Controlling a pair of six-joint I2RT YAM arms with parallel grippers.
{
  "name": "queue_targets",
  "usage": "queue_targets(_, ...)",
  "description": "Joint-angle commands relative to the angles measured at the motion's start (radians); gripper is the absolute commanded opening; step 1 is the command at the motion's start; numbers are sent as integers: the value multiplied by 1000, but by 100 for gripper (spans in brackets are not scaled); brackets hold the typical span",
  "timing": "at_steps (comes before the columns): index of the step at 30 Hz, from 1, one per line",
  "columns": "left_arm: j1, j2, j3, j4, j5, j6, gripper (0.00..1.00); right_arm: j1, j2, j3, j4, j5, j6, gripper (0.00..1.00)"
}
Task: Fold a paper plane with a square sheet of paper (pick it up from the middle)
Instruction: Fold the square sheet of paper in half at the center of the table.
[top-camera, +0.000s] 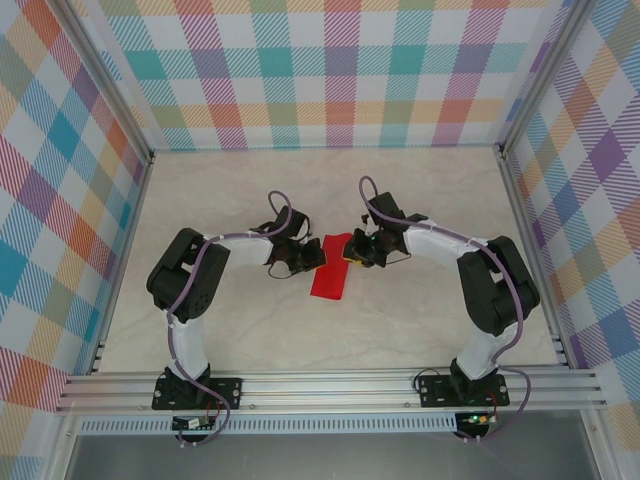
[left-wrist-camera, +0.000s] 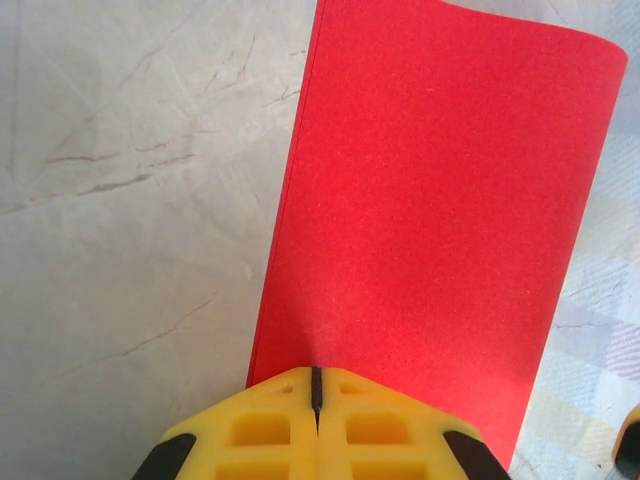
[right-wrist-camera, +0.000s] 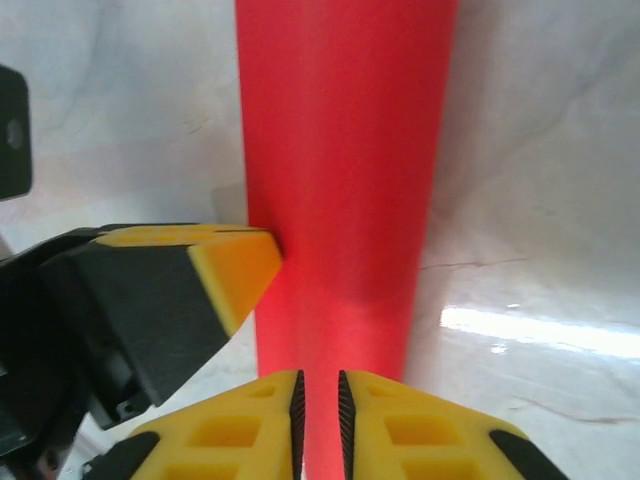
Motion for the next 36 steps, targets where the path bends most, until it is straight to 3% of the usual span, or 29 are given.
queue_targets(1,-19,25,-20,-88,-43,23,0,4,8,-33,123,-107,45,17)
queue_targets(10,-19,26,-21,-93,-42,26,0,4,45,-65,191,-188,43,17)
queue_targets(22,-19,27,-21,-100,-49,29,0,0,116,-87,177,-150,8,18)
queue_targets(36,-20,34,-30,-102,-55,29,0,-17,112,-222,295,-148,8,17)
